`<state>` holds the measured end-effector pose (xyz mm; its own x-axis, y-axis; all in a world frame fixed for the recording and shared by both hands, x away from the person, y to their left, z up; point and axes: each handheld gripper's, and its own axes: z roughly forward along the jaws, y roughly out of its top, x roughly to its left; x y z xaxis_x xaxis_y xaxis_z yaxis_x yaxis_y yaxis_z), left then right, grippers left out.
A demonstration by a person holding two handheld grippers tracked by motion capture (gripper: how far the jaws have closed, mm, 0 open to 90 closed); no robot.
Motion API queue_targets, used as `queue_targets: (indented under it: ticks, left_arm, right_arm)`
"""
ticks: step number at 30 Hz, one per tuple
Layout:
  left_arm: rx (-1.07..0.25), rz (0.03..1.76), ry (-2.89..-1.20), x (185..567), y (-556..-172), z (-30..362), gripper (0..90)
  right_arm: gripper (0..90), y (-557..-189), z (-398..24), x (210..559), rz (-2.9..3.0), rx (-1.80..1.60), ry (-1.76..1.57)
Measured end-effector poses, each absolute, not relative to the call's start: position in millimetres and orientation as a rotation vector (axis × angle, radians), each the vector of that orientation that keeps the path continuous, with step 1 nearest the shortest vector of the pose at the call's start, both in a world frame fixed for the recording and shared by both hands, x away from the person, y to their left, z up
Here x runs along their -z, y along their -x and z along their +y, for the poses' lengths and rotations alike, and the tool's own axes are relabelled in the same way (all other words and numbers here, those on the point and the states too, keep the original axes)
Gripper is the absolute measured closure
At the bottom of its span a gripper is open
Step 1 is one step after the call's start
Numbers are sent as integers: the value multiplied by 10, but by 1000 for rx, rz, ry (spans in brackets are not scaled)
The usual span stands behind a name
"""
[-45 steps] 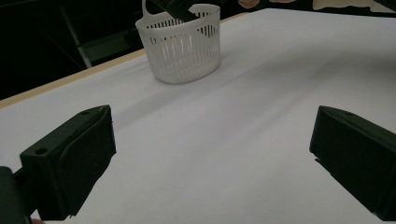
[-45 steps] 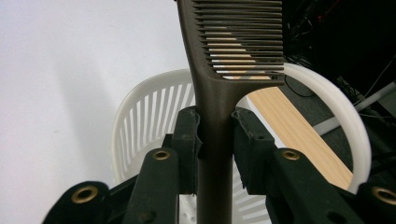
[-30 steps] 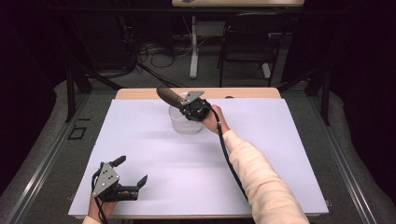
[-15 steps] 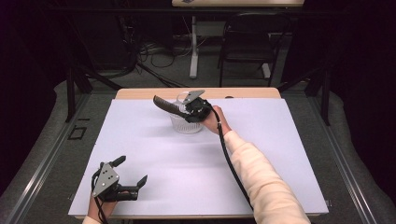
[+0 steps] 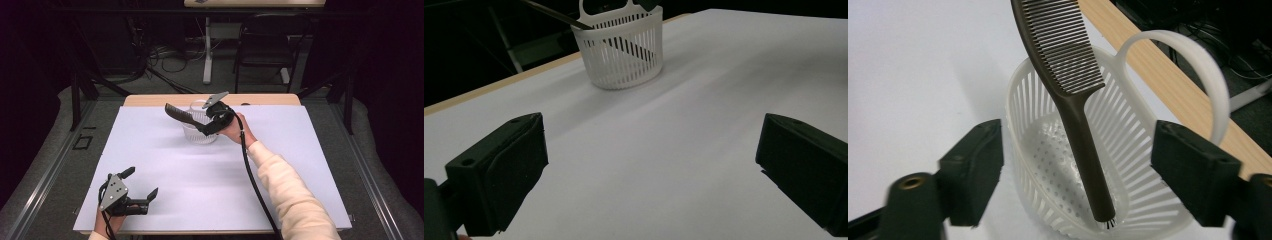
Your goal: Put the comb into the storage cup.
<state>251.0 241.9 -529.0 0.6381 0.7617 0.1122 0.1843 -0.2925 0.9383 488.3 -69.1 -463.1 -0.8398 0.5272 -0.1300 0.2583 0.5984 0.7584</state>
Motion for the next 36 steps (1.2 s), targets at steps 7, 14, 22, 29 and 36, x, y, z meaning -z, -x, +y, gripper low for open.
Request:
queue_targets:
  ticks: [7,14,22,29,36]
  left_arm:
    - [-690,761,-1812,5290,-2509,2418,1]
    - [-690,759,-1813,5289,-2511,2416,0]
    - [-690,756,-1814,5288,-2509,2415,1]
    - [-688,756,-1819,5290,-2515,2407,1]
    - [-686,756,-1820,5291,-2517,2410,1]
  right_arm:
    - [112,-4810,-763,4567,2530,-1100,-640]
    - [50,-4734,-877,4519,2548,-1120,-648]
    - [21,-4637,-1033,4516,2552,-1130,-670]
    - [3,-4544,-1153,4542,2550,-1139,-683]
    - [0,-4398,-1241,4571,2544,-1162,-668]
